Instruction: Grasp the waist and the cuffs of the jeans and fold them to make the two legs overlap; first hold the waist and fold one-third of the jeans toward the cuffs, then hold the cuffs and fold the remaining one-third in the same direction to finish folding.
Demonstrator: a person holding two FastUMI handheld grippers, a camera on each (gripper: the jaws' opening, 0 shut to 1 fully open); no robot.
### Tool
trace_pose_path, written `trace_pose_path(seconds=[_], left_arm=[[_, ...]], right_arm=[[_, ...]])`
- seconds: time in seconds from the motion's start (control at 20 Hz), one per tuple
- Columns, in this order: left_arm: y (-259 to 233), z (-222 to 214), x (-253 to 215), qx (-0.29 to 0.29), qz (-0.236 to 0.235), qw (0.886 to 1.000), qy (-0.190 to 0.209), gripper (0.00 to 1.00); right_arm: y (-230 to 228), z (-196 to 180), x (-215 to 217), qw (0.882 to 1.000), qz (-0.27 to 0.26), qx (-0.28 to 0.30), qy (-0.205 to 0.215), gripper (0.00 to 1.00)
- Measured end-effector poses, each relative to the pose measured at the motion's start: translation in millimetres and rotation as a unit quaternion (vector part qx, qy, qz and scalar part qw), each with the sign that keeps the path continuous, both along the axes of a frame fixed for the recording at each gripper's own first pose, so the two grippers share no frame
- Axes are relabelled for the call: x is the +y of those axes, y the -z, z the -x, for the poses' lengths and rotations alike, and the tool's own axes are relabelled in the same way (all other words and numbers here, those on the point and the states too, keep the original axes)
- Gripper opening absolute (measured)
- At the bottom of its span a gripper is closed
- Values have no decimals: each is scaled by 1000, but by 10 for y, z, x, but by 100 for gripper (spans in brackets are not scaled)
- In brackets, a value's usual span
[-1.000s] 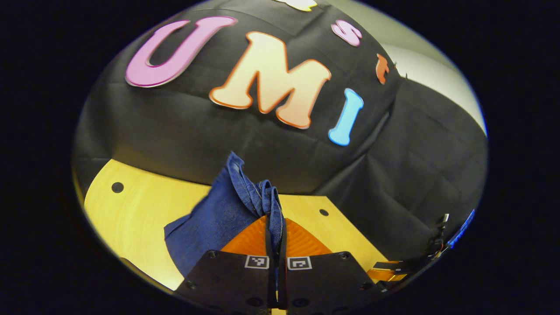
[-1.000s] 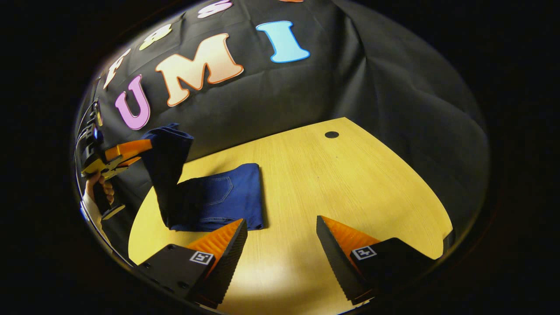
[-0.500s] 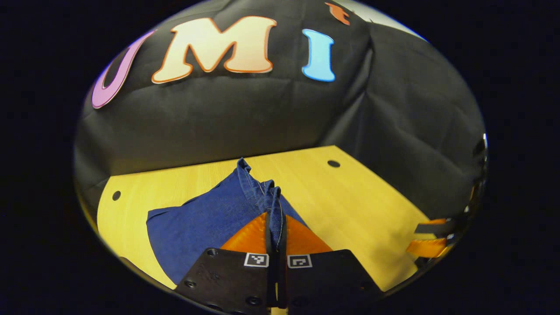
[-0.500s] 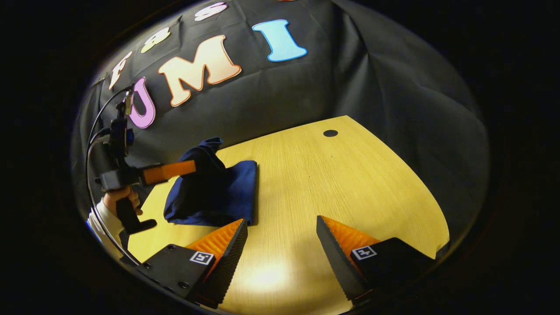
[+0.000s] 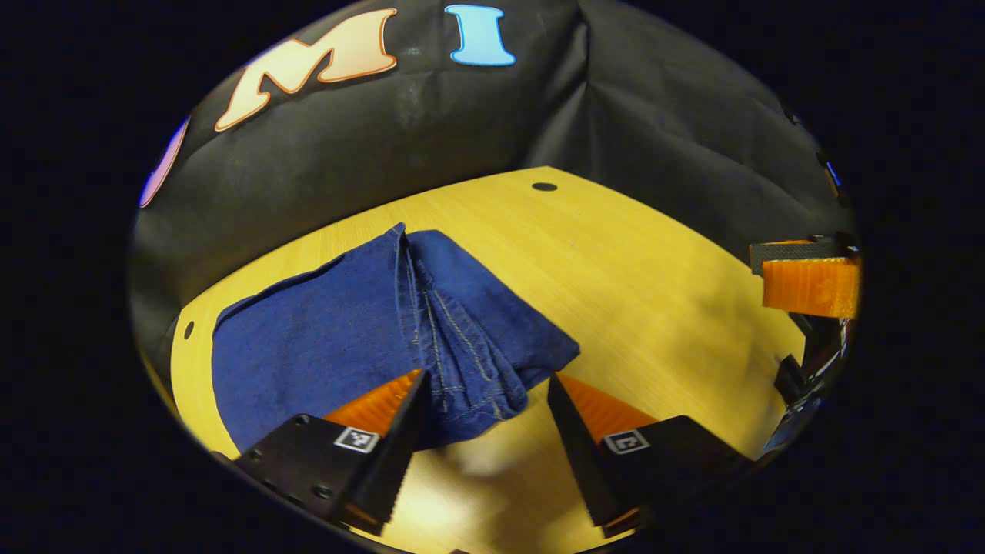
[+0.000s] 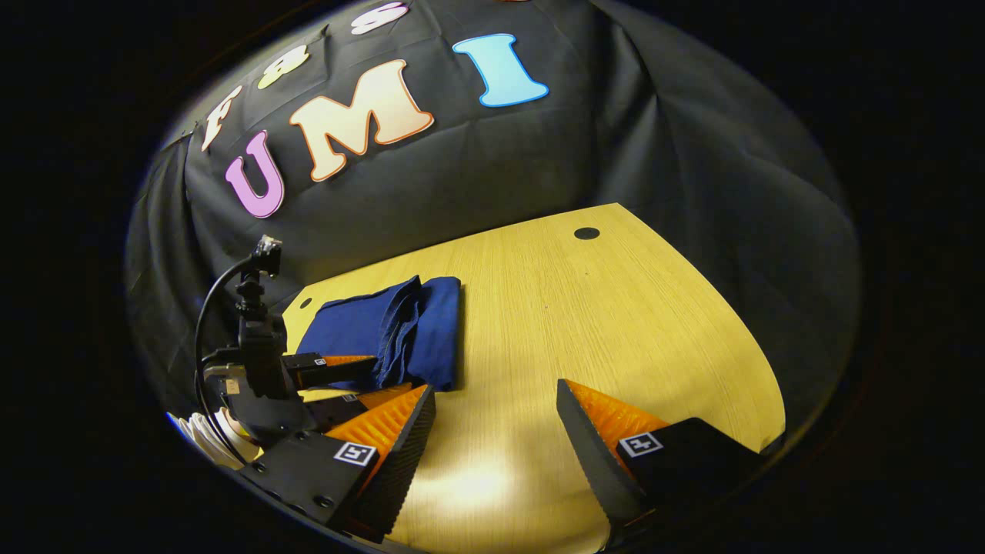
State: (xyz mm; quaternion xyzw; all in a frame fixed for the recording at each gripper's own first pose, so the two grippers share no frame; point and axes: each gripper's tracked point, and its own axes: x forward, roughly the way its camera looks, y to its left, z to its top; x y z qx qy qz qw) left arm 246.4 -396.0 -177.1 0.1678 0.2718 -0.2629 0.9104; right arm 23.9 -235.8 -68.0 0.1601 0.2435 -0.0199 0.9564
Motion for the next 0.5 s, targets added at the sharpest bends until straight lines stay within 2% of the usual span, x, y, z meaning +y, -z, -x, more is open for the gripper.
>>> trace_pose_path(seconds=[0.05, 0.15, 0.3, 0.5], left_arm=[[-144, 41, -7, -13, 14, 1000, -5, 100], [-471, 90, 71, -51, 38, 998, -25, 99], [-972, 237, 429, -112, 56, 989, -72, 96], [-1231, 508, 832, -133, 78, 980, -128, 96]], right_arm=[[-14, 13, 44, 1000, 1, -1, -4, 98], [-58, 34, 153, 1000, 3, -7, -15, 98], [-188, 37, 363, 999, 4, -25, -33, 98], [-375, 31, 633, 997, 5, -51, -53, 98]])
